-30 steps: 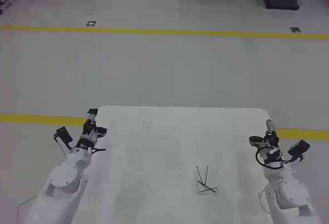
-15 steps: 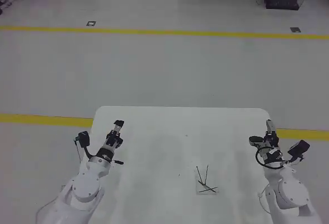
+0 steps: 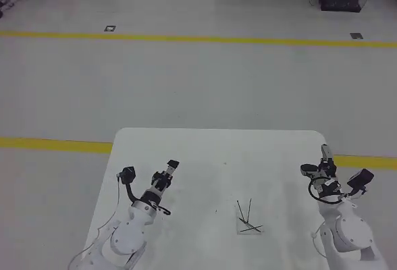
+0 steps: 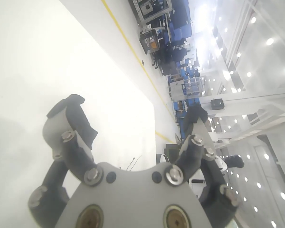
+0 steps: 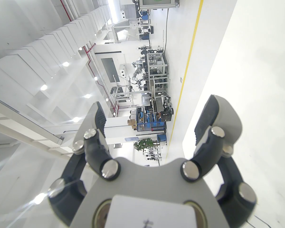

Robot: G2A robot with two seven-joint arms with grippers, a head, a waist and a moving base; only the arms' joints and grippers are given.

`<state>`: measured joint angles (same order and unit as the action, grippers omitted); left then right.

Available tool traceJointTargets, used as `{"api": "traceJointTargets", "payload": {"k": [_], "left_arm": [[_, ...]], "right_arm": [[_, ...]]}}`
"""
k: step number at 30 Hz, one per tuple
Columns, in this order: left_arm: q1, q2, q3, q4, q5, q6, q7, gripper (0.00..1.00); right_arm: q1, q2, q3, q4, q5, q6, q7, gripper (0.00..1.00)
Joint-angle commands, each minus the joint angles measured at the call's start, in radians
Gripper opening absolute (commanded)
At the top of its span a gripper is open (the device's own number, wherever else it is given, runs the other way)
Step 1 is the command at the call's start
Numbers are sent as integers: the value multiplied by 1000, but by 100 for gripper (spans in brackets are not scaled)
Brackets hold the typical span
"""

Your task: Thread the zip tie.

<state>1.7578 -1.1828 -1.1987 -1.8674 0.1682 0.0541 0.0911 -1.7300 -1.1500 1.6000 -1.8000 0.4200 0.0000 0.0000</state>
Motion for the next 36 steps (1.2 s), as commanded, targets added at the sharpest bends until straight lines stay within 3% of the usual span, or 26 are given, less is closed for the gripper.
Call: {"api": "traceJointTargets", "payload": {"k": [1, 5, 7, 16, 36], "left_arm": [[-1, 0, 18, 0, 30, -6, -9, 100], [-5, 2, 41, 10, 112, -20, -35, 100], [-16, 0, 53, 11, 139, 1, -34, 100], [-60, -18, 140, -20, 185, 153, -7, 100], [-62, -19, 142, -20, 187, 157, -6, 100]], "right_arm": [[0, 0, 0, 0, 0, 0, 0, 100], [0, 0, 0, 0, 0, 0, 0, 100], [0, 0, 0, 0, 0, 0, 0, 100], [0, 0, 0, 0, 0, 0, 0, 100], [0, 0, 0, 0, 0, 0, 0, 100]]}}
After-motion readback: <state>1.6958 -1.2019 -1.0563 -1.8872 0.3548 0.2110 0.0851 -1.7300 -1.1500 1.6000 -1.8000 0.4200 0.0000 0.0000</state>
